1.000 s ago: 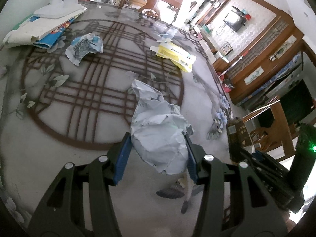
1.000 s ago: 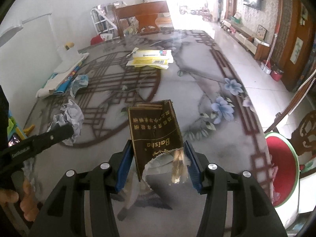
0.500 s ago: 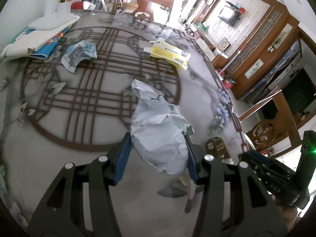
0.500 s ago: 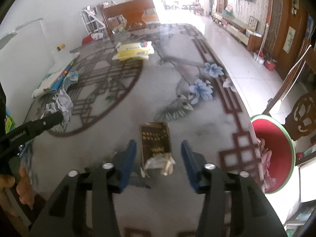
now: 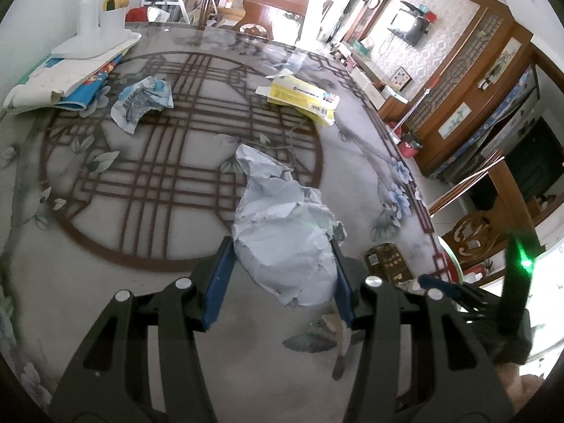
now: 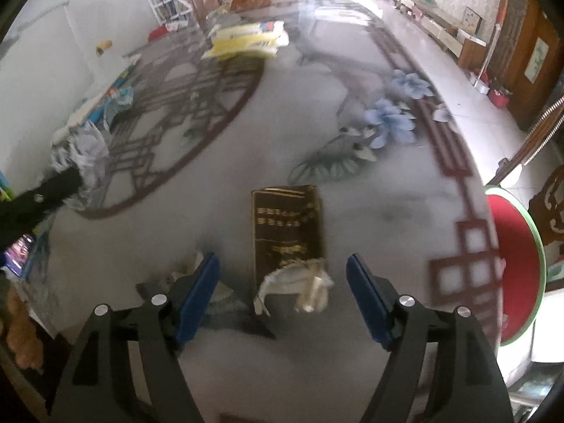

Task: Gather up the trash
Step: 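Carry the Balisha packet and the white paper wad toward the red bin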

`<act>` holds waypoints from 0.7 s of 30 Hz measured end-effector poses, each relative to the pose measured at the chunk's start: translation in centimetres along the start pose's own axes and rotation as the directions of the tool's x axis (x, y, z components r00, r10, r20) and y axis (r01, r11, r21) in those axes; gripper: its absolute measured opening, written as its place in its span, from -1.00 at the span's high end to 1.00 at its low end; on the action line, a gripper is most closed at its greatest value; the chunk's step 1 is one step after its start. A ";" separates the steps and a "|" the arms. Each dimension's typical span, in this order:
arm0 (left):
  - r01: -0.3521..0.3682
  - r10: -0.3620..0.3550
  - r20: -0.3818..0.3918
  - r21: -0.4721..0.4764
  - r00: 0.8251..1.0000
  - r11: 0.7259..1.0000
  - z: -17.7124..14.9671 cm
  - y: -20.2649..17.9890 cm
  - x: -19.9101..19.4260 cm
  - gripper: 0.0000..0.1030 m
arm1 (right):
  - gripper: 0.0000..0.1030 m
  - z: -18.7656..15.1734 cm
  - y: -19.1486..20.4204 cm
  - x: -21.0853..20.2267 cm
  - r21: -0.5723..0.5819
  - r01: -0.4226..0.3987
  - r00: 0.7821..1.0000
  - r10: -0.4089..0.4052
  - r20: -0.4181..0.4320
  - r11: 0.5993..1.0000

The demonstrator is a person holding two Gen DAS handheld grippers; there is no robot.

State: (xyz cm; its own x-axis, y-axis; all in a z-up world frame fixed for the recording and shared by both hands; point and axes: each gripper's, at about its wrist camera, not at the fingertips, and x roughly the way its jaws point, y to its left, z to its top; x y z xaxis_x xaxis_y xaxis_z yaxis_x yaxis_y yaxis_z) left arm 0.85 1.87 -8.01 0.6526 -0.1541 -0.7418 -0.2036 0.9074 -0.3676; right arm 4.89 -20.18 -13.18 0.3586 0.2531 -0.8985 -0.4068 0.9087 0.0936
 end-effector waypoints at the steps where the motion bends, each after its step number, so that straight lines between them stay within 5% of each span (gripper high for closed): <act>1: 0.000 0.000 0.000 -0.001 1.000 1.000 0.0 0.0 -0.1 0.06 | -0.02 0.0 0.3 0.3 -0.013 0.009 1.000 -0.009 0.000 1.000; 2: -0.001 0.001 0.002 -0.001 1.000 1.000 0.0 0.0 -0.1 0.06 | 0.13 0.0 0.6 0.5 -0.026 0.021 1.000 -0.021 -0.004 0.999; 7: -0.001 0.001 0.005 0.005 1.000 1.000 0.1 -0.1 -0.2 0.06 | 0.20 -0.3 0.0 -0.6 -0.012 0.018 0.999 -0.018 0.034 1.000; 21: -0.022 0.014 0.091 0.082 0.996 0.996 -0.1 -1.8 -1.9 0.06 | 0.22 -1.6 -3.9 -8.4 0.089 -0.017 0.977 -0.002 0.212 0.996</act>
State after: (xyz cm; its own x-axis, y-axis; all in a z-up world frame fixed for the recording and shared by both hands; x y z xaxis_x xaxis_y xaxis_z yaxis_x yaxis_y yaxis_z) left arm -0.10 0.47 -5.95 0.7132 -0.1049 -0.6931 -0.1571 0.9397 -0.3038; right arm 2.17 -26.37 -6.68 0.5294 0.3160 -0.7874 -0.3366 0.9301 0.1469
